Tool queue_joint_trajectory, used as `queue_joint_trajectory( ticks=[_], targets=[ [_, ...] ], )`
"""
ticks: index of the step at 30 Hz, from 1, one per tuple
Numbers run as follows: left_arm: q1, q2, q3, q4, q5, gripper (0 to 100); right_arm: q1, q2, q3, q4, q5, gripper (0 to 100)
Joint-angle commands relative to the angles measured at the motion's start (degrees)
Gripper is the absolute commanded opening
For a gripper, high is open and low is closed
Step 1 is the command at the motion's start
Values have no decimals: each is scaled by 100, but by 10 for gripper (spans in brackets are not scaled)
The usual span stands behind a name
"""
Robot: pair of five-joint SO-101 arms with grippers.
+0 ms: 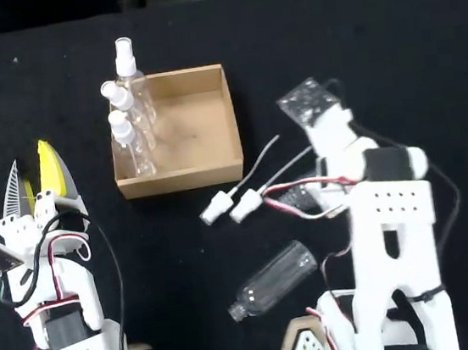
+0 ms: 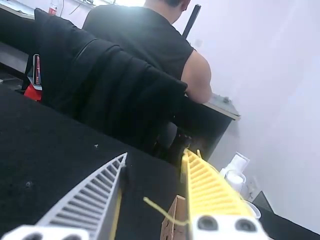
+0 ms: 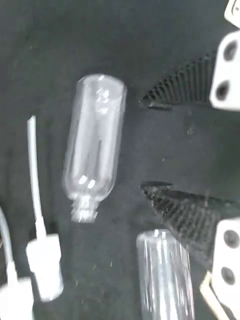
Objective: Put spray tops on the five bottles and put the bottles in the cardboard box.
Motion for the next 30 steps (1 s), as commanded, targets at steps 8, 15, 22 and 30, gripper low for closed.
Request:
queue_joint_trajectory(
  ticks=[8, 15, 22, 30],
  targets=[
    [-48, 0, 136, -114, 44, 152, -1881, -101, 1314, -2303, -1275, 205],
    [-48, 0, 136, -114, 44, 152, -1978, -101, 2484, -4220, -1521, 204],
    [-48, 0, 136, -114, 44, 152, -1969, -92, 2607, -4747, -1116, 204],
    [-48, 0, 136, -114, 44, 152, -1398, 154, 2607, -5099, -703, 204]
  ],
)
